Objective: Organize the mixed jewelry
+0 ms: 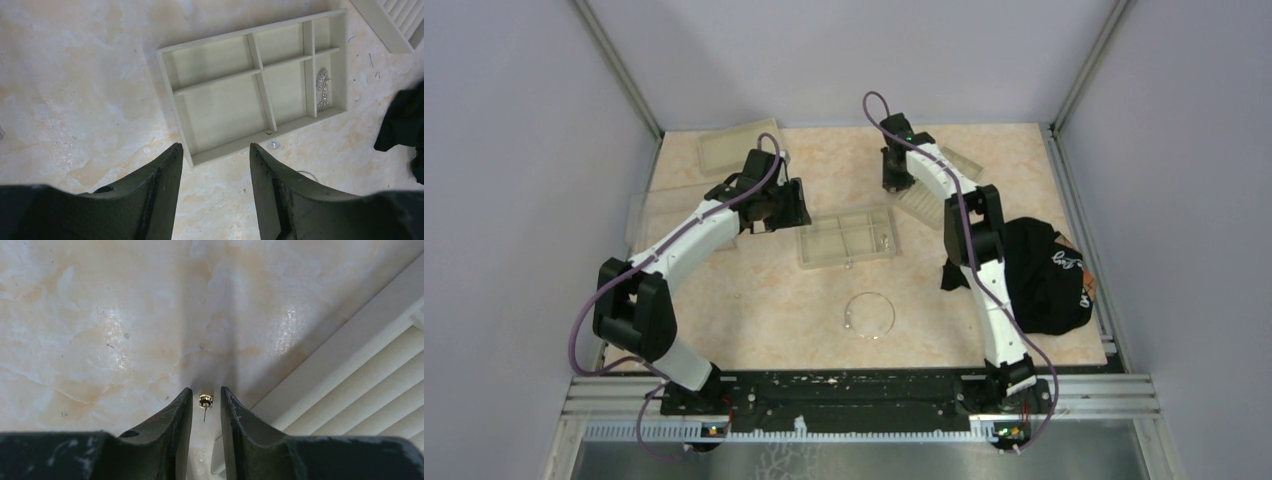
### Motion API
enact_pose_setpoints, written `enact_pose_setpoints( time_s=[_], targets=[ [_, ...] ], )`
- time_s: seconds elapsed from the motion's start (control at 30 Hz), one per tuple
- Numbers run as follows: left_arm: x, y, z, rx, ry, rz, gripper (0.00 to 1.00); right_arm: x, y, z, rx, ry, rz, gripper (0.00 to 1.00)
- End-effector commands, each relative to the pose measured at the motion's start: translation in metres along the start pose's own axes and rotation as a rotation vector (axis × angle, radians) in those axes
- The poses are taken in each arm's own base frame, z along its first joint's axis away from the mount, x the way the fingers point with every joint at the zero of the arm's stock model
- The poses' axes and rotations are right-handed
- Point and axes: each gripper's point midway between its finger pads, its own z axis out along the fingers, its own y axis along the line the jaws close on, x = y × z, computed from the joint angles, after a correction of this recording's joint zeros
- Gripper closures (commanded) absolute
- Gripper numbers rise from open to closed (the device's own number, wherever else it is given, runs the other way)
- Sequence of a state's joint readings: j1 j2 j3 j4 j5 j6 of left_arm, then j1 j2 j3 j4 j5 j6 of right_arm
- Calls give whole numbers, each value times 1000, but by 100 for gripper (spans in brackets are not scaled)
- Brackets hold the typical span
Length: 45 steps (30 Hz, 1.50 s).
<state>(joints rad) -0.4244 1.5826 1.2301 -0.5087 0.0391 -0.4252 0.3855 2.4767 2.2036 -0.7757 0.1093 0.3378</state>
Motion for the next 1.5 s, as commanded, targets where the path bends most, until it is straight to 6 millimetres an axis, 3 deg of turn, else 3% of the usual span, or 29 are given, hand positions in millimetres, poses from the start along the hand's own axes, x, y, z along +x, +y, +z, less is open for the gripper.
enact_pose_setpoints(
  time_s=[0.0,0.67,1.07,1.47],
  targets=[
    [-4,-3,-5,23,-18,-1,42,0,0,-23,-1,5,4,71],
    [-1,-2,-9,24,-21,0,42,20,2,-3,4,57,-36,75],
    [-3,-4,-9,33,-28,6,42,24,6,-2,4,72,-82,77],
    [-6,-6,-8,42,-27,20,42,20,2,6,29,66,-105,72]
  ],
)
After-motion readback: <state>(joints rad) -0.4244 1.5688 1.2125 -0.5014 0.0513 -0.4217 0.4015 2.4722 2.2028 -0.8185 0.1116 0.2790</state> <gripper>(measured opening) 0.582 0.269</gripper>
